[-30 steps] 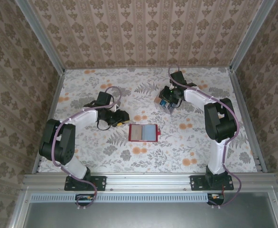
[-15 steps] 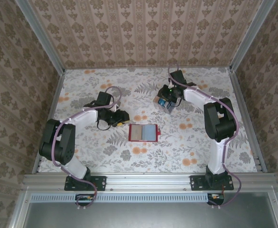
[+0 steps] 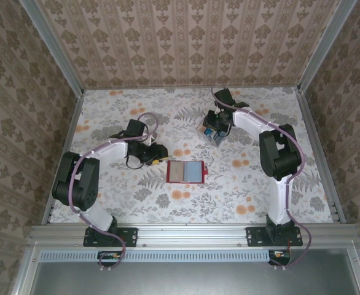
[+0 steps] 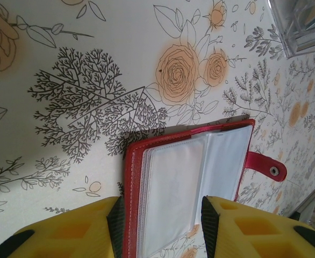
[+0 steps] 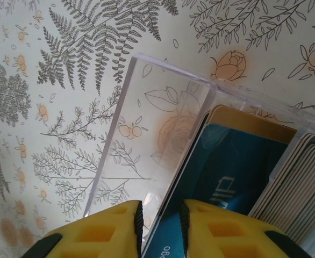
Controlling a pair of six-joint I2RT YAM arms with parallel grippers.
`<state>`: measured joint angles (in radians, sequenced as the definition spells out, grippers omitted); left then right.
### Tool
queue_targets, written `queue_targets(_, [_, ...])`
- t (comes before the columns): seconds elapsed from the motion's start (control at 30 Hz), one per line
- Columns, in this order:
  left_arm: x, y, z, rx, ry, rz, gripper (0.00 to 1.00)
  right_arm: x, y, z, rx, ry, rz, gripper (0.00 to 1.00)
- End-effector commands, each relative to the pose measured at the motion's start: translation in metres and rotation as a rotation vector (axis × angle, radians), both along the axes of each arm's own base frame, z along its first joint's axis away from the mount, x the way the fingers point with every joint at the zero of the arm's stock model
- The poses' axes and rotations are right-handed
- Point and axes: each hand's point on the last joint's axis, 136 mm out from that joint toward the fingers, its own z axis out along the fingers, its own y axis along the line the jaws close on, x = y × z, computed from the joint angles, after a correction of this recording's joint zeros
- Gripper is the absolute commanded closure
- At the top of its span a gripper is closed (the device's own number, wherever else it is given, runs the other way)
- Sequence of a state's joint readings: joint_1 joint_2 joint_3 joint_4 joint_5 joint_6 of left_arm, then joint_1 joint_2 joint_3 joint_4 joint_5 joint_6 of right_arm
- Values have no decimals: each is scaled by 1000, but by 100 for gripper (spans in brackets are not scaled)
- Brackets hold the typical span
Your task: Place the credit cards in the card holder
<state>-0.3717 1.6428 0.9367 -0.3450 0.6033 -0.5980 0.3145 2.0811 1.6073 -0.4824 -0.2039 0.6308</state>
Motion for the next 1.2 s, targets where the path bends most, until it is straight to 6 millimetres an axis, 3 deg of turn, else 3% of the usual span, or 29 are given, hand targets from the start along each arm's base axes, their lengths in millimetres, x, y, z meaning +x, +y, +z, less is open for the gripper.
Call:
queue_targets(0.0, [0,-1,0,-10,8,-21,56,-13,-9,-23,-103,86,12,71])
queue_targets(0.23, [0,0,1,-10,12,-20,56,-12,-6,-18,-130,80,22,78])
queue_targets(0.43, [1,0,7,-19,-8,-17,56,3,20,17,59,-38,54,76])
queue_targets(0.6, [4,-2,15,-45,-48,-5,57,0,-3,57,-41,-125,14,70])
queue_targets(0.67, [7,-1,17,-44,-65,2,57,-6,-16,63,-91,-140,-19,66])
queue_targets(0.83, [12,-1,22,-39,-94,11,57,-28,-45,49,-222,-81,-90,58])
queue_targets(0.97, [15,-4,24,-45,-97,8,57,-35,-45,32,-266,-38,-85,54])
queue_targets(1.17, [13,-4,21,-41,-87,10,57,-26,-42,8,-297,3,-97,49])
